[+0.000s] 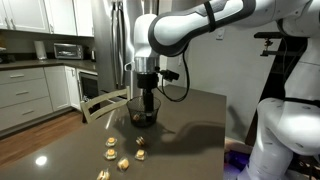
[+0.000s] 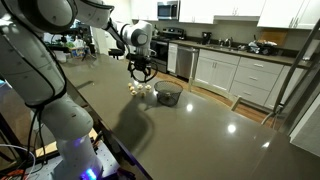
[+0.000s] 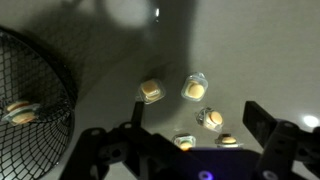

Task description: Put the left most candy in the black bowl

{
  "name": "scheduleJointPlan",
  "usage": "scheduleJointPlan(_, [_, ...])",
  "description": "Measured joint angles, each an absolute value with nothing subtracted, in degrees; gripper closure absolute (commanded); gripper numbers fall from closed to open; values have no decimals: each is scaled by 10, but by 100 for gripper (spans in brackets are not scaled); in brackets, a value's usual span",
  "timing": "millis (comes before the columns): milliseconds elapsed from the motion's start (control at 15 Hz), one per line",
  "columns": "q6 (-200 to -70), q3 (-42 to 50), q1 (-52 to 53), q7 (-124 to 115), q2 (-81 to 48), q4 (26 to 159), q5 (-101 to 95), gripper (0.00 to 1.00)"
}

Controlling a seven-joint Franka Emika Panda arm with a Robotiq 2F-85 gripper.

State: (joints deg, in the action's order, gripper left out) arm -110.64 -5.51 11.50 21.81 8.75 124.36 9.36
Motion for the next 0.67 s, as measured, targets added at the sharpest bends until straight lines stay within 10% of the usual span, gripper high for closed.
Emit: scheduleJointPlan(667, [-1204, -75, 116, 220, 71, 1277, 85, 0])
